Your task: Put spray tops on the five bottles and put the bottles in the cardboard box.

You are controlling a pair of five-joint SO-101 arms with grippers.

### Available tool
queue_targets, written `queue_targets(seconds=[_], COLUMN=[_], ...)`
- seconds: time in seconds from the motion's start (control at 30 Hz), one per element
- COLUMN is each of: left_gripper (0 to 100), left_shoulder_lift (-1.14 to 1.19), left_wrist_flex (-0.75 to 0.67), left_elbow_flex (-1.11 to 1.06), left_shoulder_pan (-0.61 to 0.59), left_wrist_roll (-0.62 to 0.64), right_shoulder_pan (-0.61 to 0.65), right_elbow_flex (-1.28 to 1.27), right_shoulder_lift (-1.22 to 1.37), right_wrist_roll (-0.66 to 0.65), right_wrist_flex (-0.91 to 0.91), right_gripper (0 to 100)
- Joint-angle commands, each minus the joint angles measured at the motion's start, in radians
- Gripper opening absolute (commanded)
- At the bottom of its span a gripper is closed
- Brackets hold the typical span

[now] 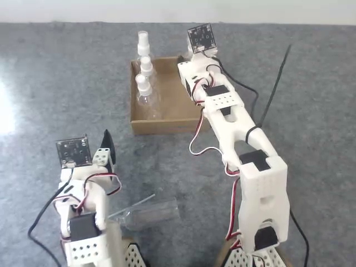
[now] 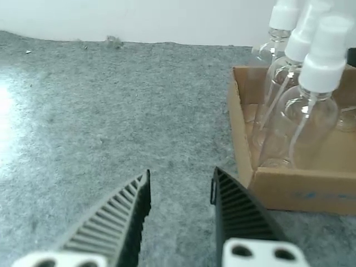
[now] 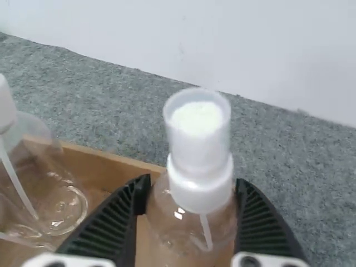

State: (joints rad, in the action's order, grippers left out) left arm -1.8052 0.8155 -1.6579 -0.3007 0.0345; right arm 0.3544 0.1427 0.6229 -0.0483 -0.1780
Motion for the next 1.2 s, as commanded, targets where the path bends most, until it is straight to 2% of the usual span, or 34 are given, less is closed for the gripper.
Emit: queue_targets(seconds=[0.0, 0.23, 0.47, 0.9, 1.17], left_gripper=[17, 17, 17, 17, 17], left_shoulder_lift=[-0.015, -0.015, -0.015, -0.015, -0.015], left_wrist_flex=[0.000, 0.000, 0.000, 0.000, 0.000], left_elbow_flex=[0.013, 0.013, 0.013, 0.012, 0.012], left_shoulder_pan=[-0.034, -0.035, -0.035, -0.035, -0.035], left_wrist_roll=[0.003, 0.003, 0.003, 0.003, 0.003], right_shoulder_pan=[-0.013, -0.008, -0.007, -0.007, -0.007], right_elbow_flex=[-0.029, -0.029, -0.046, -0.054, -0.172], right_shoulder_lift=[0.024, 0.021, 0.018, 0.007, -0.136], right_wrist_roll=[-0.009, -0.011, -0.011, -0.011, -0.009], right_wrist_flex=[-0.002, -0.002, -0.002, -0.002, 0.007], right_gripper=[17.3, 17.5, 25.5, 25.6, 25.6])
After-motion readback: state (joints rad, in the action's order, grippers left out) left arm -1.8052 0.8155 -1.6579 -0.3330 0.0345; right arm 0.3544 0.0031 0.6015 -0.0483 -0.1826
